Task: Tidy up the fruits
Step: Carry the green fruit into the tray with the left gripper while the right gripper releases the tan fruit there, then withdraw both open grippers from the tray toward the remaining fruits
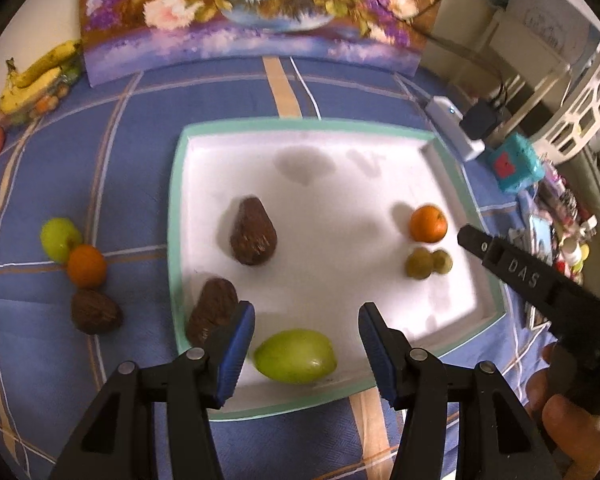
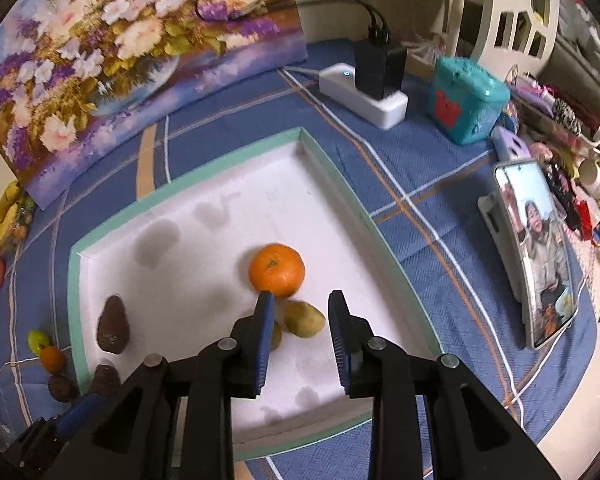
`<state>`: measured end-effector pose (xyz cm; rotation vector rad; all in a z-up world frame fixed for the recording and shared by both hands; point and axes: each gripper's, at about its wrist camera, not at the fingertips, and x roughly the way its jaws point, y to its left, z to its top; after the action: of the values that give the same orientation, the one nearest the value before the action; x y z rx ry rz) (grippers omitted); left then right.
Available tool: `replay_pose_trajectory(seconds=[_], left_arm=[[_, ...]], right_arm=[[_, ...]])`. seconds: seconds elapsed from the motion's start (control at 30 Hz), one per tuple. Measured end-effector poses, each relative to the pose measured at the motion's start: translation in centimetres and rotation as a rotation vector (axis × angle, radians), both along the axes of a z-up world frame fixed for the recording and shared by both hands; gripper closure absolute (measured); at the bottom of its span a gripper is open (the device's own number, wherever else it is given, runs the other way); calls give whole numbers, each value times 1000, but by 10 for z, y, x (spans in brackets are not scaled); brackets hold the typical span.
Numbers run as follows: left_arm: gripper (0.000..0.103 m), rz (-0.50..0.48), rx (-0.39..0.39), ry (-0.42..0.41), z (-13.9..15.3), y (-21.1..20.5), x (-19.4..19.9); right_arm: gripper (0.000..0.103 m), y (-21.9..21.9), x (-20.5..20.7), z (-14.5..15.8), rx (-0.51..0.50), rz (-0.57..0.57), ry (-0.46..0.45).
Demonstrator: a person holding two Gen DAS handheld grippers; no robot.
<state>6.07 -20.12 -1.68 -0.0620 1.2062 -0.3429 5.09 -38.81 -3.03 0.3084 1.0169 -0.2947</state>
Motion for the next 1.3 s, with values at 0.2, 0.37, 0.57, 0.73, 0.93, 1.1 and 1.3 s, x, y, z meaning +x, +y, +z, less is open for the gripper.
replay_pose_trajectory(seconds=[0.2, 0.37, 0.57, 0.73, 0.93, 1.1, 1.3], left_arm=[[45, 97, -49, -19, 12, 37, 11], [45, 212, -93, 8, 8, 76, 22], [45, 355, -113, 3, 7, 130, 29], [45, 460, -109, -9, 8, 169, 30], [42, 522, -103, 2, 3, 193, 31], [22, 543, -64, 10, -5, 195, 32], [2, 562, -6, 3, -14, 197, 32]], right_arm=[[75, 7, -1, 8, -7, 21, -27], [75, 17, 2, 4, 6, 54, -16], [75, 36, 1, 11, 0, 114, -35], [75, 51, 0, 17, -15, 160, -56], [73, 62, 3, 18, -28, 192, -61], [34, 69, 7, 12, -46, 218, -45], [22, 75, 8, 7, -56, 240, -39]])
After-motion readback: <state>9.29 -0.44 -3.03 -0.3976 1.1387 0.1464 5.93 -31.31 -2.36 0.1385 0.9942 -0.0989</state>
